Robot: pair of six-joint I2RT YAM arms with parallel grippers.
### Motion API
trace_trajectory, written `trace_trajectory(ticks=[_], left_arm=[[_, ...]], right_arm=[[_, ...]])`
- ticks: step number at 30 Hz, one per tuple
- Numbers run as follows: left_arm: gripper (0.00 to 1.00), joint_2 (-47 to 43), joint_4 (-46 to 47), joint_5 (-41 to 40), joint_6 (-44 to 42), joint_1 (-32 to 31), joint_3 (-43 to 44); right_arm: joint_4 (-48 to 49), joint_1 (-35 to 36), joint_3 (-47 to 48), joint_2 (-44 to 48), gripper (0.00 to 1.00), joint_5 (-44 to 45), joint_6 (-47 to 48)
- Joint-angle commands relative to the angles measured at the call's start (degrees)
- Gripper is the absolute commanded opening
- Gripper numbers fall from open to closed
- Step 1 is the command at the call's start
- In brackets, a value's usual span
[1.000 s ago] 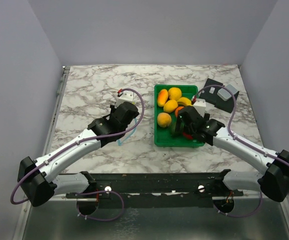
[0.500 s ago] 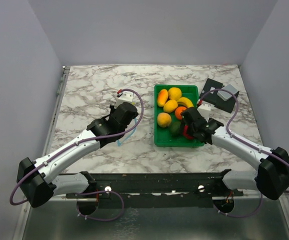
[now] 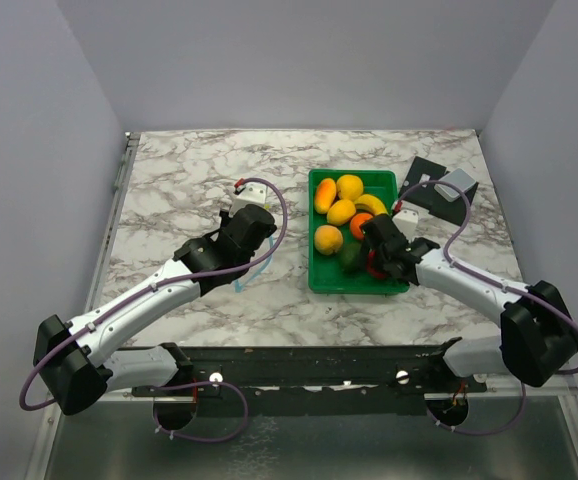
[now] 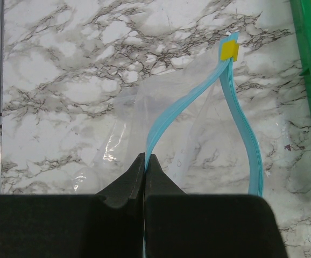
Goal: Place the food in the zip-top bag and seal the zipper
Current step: Pick up the fake vegetable from the bin.
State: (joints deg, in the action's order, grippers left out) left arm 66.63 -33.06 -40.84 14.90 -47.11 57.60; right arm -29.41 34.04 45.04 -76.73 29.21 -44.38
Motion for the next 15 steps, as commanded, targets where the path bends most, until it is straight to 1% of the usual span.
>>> trace_trajectory(ticks=[1,3,8,12,15], left_arm=[[0.00,-1.37,0.76,1.07,-0.56,0.14,-0.74],[0.00,-1.41,0.80,1.05,-0.52,0.16,-0.74],[0.00,-1.29,0.80,1.11,-0.57,0.16,-0.74],[0.00,-1.24,0.81,1.20,-0.51,0.17,-0.74],[0.00,-1.25,0.78,1.37,-0.57,0.14,-0.65]], right_arm=[[2.26,-0.81,-1.58,-0.90,0.92,-0.83,-0.68],[2.71,-0.98,-2.23,-0.73,0.89,-0.94,-0.77],[3.13,-1.30,-3.10,0.72,0.73,-0.86,-0.71],[2.52,-1.26,-2.91,2.99,0.55,-0.22,-0.03],[2.08,-1.26,-2.45,4.53,0.44,-0.20,1.32]])
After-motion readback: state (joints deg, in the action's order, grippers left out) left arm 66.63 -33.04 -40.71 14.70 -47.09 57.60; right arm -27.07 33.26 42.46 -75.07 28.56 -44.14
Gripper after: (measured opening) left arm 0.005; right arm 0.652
